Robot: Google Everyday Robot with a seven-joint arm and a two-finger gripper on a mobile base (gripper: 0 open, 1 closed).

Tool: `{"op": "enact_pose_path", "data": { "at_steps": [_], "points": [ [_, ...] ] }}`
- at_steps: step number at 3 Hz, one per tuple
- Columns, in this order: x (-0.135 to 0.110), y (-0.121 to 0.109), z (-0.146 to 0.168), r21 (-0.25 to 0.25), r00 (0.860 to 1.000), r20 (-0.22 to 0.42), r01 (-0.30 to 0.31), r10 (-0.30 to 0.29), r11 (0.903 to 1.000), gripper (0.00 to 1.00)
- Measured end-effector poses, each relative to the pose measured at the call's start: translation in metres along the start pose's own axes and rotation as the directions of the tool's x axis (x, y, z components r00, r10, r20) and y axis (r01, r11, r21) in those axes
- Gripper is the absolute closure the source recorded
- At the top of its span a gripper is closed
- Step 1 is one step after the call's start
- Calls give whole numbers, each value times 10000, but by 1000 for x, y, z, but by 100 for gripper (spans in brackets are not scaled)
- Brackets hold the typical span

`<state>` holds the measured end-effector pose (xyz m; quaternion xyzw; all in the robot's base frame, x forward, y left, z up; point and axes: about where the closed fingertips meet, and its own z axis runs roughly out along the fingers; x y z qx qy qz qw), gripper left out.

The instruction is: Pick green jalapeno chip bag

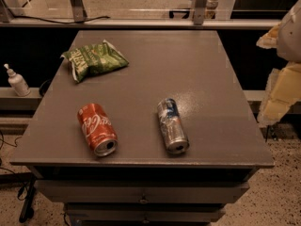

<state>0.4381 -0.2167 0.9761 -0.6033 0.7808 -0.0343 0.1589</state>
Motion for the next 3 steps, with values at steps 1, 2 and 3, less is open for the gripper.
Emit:
{"op": "enact_pose_path", "data": {
  "at_steps": [1, 2, 3],
  "points": [
    [-2, -2, 0, 55, 10000, 69, 8, -8, 10000, 0],
    [-25, -19, 11, 263, 9967, 811, 23, -44, 9997, 0],
    [-69, -42, 30, 370, 9788, 2045, 64, -138, 9993, 0]
  ]
}}
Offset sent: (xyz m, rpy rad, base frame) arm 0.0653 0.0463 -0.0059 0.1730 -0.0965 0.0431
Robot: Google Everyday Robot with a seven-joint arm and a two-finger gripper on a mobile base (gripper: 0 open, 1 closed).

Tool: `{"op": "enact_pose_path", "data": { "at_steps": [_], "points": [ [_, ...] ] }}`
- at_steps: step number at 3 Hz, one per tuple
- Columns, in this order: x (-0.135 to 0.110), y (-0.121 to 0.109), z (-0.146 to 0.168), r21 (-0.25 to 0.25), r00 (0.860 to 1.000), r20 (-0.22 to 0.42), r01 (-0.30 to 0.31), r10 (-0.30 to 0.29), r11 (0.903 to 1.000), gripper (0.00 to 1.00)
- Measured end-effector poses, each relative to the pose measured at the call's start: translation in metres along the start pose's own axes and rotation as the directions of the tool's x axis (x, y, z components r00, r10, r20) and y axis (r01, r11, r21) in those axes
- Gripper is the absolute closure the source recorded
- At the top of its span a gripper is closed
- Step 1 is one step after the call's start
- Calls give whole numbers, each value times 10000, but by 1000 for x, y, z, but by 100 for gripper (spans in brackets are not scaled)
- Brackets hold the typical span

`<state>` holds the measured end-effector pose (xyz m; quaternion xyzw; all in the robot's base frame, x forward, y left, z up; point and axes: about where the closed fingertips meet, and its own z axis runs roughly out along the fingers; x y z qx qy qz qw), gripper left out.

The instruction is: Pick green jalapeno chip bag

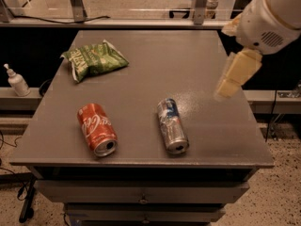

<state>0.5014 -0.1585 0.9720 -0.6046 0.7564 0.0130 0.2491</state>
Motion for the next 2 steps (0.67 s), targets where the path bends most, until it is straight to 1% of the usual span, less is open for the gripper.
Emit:
{"op": "enact_pose_path", "data": {
  "at_steps": [1, 2],
  "points": [
    [-49, -15, 34, 9, 9909, 1335, 167, -167, 9999, 0],
    [-99, -14, 58, -217, 9666, 2561, 32, 25, 9998, 0]
  ]
}}
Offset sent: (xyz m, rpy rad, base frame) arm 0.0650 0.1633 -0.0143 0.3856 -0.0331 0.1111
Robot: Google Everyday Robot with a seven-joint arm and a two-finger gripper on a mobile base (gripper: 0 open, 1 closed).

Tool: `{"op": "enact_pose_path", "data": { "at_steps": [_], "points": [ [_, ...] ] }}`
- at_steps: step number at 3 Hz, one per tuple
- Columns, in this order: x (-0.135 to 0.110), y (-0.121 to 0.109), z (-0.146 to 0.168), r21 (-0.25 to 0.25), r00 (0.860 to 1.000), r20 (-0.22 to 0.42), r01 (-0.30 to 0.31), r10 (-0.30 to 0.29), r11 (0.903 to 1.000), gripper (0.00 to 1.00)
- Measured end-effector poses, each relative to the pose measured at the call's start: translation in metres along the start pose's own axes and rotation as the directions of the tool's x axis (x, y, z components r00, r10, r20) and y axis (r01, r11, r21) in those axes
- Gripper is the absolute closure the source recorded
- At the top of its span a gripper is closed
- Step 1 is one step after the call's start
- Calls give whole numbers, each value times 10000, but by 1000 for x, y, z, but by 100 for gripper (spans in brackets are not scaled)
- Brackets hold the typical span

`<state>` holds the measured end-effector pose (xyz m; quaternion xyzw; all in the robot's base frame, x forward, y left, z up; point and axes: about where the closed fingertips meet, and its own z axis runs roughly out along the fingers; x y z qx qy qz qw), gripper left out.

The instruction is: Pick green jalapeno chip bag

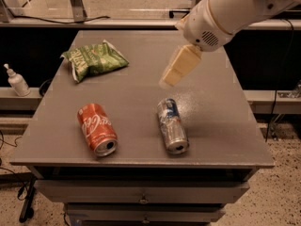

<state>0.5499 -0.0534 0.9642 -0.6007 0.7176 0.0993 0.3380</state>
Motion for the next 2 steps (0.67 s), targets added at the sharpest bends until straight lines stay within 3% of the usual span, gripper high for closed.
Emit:
{"op": "enact_pose_path", "data": {
  "at_steps": [1, 2],
  "points": [
    [0, 0, 0, 1, 10000, 3, 2, -2, 10000, 0],
    [-16, -10, 15, 227, 9987, 491, 146, -157, 9996, 0]
  ]
}}
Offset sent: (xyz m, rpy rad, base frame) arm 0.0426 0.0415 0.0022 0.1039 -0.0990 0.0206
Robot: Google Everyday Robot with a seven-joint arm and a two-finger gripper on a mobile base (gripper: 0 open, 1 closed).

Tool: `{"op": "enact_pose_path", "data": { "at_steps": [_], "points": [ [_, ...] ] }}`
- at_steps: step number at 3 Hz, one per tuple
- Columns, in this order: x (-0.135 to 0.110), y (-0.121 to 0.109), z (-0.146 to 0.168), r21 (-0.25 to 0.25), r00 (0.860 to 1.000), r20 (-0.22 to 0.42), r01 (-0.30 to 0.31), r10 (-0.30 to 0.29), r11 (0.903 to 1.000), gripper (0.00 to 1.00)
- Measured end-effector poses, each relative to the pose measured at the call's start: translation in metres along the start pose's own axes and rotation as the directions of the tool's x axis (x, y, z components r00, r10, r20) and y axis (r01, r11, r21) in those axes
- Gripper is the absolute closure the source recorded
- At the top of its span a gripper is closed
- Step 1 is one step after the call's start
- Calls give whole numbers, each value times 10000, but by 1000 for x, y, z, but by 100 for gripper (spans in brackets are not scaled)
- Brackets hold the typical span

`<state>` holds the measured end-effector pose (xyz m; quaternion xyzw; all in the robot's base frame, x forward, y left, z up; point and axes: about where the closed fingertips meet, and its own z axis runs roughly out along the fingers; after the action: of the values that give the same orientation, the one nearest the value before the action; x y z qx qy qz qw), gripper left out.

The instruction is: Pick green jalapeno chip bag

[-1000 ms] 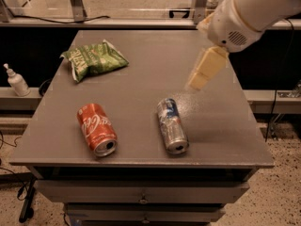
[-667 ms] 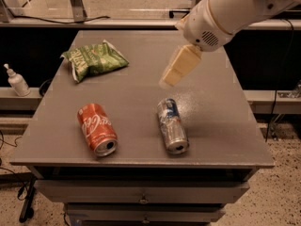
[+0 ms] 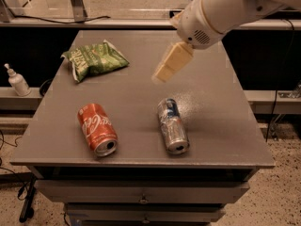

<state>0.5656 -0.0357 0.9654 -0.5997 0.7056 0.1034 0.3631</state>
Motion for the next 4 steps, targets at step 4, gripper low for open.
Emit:
{"op": "enact_pose_path", "data": {
  "at_steps": [4],
  "points": [
    [-94, -69, 154, 254, 9507, 3069, 396, -455, 9989, 0]
  ]
}}
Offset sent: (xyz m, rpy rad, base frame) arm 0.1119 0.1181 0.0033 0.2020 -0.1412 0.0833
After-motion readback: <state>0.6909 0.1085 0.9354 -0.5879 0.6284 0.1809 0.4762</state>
